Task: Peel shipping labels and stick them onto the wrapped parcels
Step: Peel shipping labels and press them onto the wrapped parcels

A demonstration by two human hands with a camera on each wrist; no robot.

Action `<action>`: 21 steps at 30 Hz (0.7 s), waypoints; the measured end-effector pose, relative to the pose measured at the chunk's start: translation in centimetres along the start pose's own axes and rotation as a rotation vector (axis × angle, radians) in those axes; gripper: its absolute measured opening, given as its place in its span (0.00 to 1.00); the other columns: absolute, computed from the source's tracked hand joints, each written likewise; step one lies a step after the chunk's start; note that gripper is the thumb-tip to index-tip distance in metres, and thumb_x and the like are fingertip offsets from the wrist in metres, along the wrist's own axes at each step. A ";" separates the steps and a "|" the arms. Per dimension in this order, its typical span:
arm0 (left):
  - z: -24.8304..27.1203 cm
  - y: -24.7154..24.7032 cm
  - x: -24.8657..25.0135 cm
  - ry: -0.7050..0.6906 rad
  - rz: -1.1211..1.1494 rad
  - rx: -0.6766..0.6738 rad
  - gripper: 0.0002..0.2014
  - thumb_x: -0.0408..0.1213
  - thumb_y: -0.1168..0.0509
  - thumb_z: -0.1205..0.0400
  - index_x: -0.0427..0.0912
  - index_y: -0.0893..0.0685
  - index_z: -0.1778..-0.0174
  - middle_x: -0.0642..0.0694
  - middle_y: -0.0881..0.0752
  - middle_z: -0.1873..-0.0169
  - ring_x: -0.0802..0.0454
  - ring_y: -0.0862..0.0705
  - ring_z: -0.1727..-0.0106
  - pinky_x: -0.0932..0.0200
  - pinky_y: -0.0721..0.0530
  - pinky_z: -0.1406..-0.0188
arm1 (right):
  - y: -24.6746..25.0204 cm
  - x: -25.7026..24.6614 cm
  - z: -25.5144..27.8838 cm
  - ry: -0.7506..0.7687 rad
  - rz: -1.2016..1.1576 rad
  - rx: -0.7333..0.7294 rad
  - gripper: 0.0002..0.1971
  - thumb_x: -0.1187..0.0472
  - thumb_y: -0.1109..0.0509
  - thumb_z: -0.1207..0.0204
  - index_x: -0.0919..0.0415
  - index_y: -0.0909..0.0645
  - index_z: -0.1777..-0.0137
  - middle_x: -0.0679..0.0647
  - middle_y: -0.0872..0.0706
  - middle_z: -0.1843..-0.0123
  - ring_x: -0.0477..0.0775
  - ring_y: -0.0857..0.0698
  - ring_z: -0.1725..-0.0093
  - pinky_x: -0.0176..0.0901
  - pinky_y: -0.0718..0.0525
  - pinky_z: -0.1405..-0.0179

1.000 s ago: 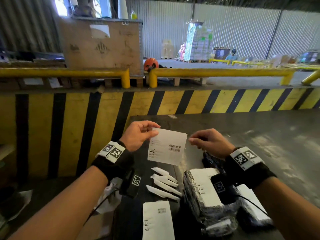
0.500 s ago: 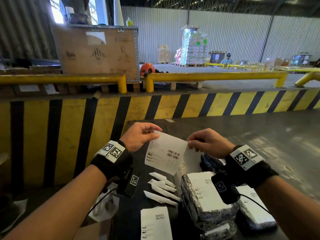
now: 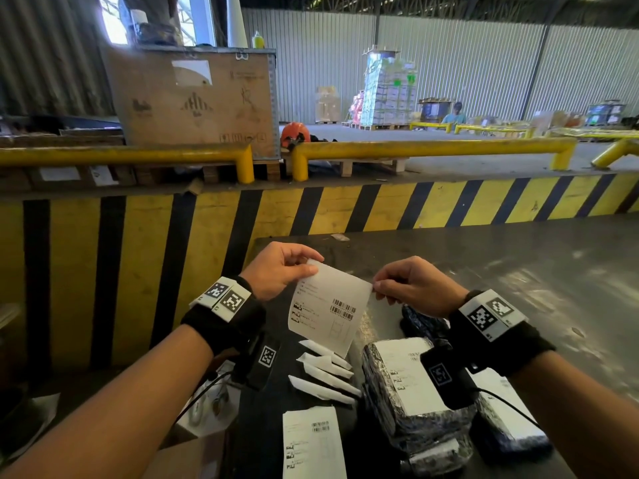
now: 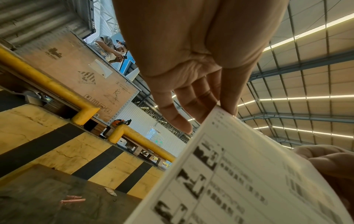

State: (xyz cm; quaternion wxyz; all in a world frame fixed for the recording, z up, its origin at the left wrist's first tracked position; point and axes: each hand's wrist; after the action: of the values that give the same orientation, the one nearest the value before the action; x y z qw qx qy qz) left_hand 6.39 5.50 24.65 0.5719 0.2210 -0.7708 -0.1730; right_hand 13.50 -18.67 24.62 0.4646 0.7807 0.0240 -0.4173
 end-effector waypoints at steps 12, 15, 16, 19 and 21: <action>-0.3 -3.3 1.1 0.055 -0.339 0.345 0.19 0.40 0.31 0.22 0.45 0.22 0.34 0.54 0.22 0.46 0.59 0.24 0.44 0.65 0.26 0.48 | -2.1 0.3 -0.7 0.081 -0.228 0.173 0.11 0.70 0.31 0.25 0.55 0.14 0.64 0.50 0.15 0.70 0.37 0.20 0.74 0.27 0.21 0.70; 0.0 -4.5 1.6 0.029 -0.276 0.307 0.09 0.43 0.32 0.21 0.43 0.16 0.50 0.52 0.18 0.59 0.58 0.20 0.57 0.67 0.24 0.59 | -2.4 0.6 -0.9 0.080 -0.211 0.232 0.12 0.68 0.31 0.25 0.51 0.14 0.65 0.50 0.14 0.70 0.38 0.21 0.73 0.29 0.21 0.70; 0.0 -4.9 1.7 0.044 -0.175 0.227 0.09 0.44 0.33 0.20 0.41 0.15 0.54 0.51 0.17 0.64 0.58 0.19 0.62 0.67 0.23 0.62 | -2.5 0.6 -1.0 0.083 -0.202 0.241 0.12 0.67 0.30 0.25 0.50 0.15 0.65 0.50 0.14 0.70 0.38 0.21 0.73 0.30 0.21 0.69; 0.2 -6.1 2.3 0.129 0.128 0.052 0.14 0.42 0.39 0.16 0.34 0.16 0.56 0.47 0.19 0.70 0.57 0.20 0.70 0.70 0.19 0.69 | -2.7 0.8 -1.1 0.090 -0.190 0.268 0.12 0.67 0.30 0.25 0.49 0.15 0.66 0.52 0.14 0.70 0.43 0.20 0.71 0.36 0.21 0.68; 0.3 -6.6 2.4 0.166 0.215 0.030 0.15 0.42 0.40 0.16 0.34 0.17 0.59 0.46 0.19 0.72 0.57 0.20 0.73 0.70 0.20 0.72 | -2.9 0.8 -1.1 0.086 -0.188 0.286 0.12 0.67 0.29 0.26 0.51 0.14 0.66 0.53 0.14 0.70 0.46 0.20 0.70 0.39 0.21 0.67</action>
State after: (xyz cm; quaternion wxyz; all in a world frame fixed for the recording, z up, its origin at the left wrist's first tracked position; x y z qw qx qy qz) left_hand 6.47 -1.34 23.07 0.6456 0.1592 -0.7426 -0.0804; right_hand 13.52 -16.45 22.26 0.3062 0.8502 0.0570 -0.4244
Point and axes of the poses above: each hand's wrist, its own z-axis away from the middle knuckle, its own y-axis out of the back of the hand, x = y × z
